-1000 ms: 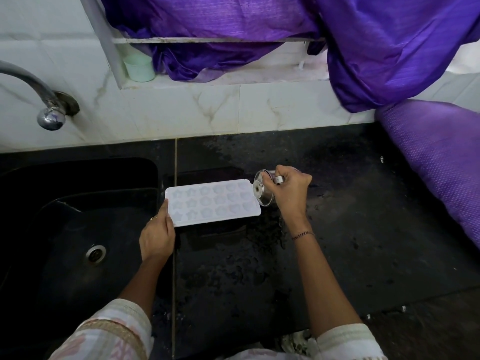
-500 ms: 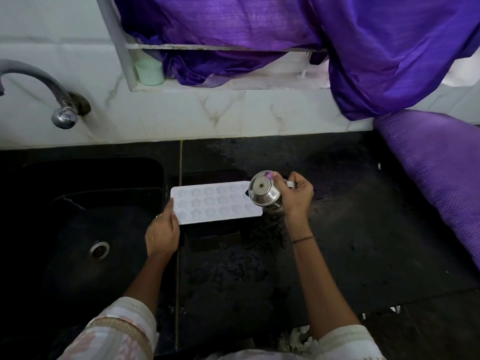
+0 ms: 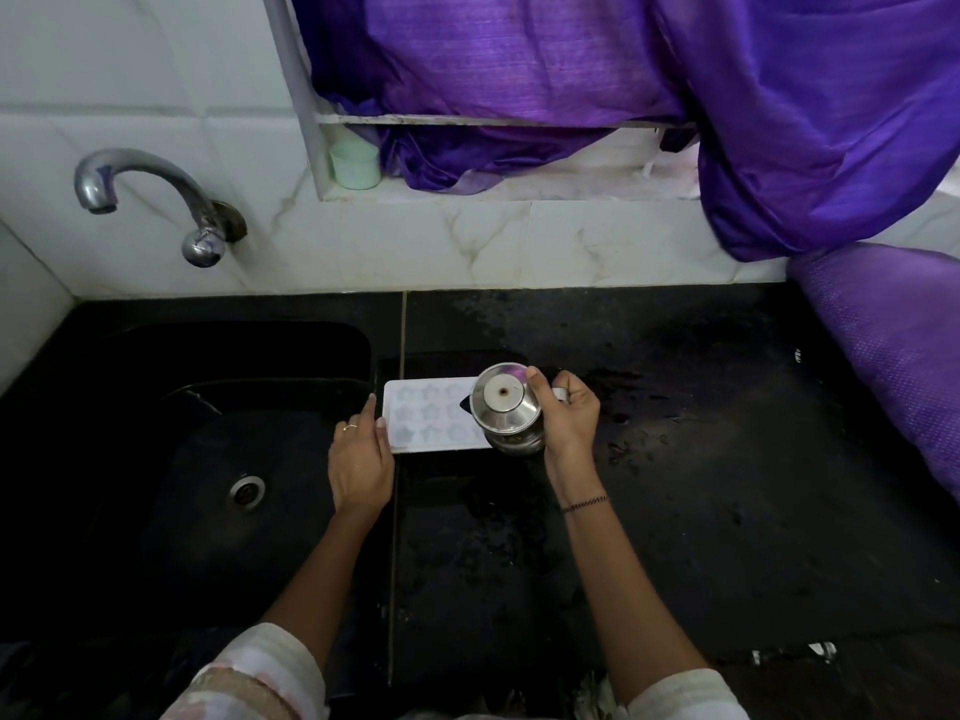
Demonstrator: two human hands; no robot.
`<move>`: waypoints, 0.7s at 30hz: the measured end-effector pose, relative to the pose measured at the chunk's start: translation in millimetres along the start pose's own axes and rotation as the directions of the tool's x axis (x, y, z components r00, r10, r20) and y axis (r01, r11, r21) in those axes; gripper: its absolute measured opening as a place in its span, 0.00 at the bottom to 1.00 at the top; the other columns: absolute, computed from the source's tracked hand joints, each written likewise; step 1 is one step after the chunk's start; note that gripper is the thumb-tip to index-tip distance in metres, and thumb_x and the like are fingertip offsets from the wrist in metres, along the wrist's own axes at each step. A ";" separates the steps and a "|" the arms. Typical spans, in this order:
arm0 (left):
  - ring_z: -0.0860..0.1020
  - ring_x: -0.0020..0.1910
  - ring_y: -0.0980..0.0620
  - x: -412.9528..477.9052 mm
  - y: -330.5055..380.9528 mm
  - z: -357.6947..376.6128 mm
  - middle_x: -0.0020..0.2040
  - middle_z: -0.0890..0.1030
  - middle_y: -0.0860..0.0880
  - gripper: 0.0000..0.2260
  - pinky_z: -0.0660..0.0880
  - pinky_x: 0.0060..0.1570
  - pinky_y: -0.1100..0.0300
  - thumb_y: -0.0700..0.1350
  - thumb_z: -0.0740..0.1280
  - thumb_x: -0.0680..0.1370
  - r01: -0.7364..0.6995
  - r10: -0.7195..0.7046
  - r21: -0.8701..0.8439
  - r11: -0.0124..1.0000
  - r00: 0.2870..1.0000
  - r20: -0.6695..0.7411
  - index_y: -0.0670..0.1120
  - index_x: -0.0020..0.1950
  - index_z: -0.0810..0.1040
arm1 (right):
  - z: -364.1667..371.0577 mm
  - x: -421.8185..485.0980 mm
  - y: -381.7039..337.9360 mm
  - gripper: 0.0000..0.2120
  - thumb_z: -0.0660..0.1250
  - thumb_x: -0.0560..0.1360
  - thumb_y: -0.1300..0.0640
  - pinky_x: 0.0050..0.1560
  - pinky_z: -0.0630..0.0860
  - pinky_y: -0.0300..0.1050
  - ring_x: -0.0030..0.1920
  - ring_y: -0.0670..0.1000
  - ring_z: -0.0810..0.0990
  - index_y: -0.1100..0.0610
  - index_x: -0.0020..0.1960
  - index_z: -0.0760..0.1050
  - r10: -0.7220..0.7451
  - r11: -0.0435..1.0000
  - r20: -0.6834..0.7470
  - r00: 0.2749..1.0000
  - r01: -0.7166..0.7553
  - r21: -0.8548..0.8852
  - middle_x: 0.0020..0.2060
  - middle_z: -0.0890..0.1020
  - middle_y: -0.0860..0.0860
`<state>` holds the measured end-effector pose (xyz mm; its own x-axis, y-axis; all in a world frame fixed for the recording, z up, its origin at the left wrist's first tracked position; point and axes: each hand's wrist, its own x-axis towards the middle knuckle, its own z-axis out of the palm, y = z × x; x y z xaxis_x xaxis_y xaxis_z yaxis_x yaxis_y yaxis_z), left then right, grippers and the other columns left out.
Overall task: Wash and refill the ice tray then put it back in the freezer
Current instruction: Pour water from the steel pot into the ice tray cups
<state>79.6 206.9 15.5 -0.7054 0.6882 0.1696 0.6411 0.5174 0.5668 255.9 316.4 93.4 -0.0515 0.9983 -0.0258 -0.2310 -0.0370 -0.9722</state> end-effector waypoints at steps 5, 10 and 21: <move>0.72 0.63 0.46 -3.0 45.5 -8.0 0.60 0.78 0.44 0.19 0.68 0.61 0.53 0.49 0.52 0.82 0.040 -0.078 -0.451 0.892 0.995 -0.067 0.43 0.66 0.73 | 25.7 -3.5 5.5 0.25 0.70 0.72 0.65 0.29 0.63 0.34 0.26 0.41 0.59 0.53 0.28 0.57 0.058 0.995 -0.008 0.998 -0.057 0.077 0.24 0.62 0.45; 0.76 0.60 0.50 14.8 96.9 -15.7 0.59 0.80 0.46 0.19 0.70 0.64 0.54 0.52 0.53 0.83 0.359 -0.263 -0.859 0.366 0.925 0.275 0.43 0.62 0.77 | 55.8 1.6 9.5 0.24 0.70 0.73 0.62 0.33 0.66 0.37 0.29 0.44 0.62 0.52 0.29 0.58 0.085 0.991 0.019 0.996 -0.087 0.100 0.25 0.63 0.47; 0.77 0.45 0.53 75.0 103.1 2.0 0.49 0.79 0.46 0.13 0.72 0.43 0.64 0.46 0.57 0.82 0.359 -0.337 -0.889 0.283 0.905 0.258 0.39 0.59 0.75 | 95.4 43.0 24.4 0.16 0.67 0.76 0.59 0.38 0.73 0.37 0.33 0.45 0.73 0.53 0.32 0.65 0.229 0.965 0.029 0.973 -0.231 0.123 0.30 0.73 0.48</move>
<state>93.3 312.9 85.0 -0.7768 0.5797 -0.2459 -0.3405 -0.0583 0.9384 155.4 354.2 90.7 -0.1315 0.9616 -0.2409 -0.3308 -0.2717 -0.9037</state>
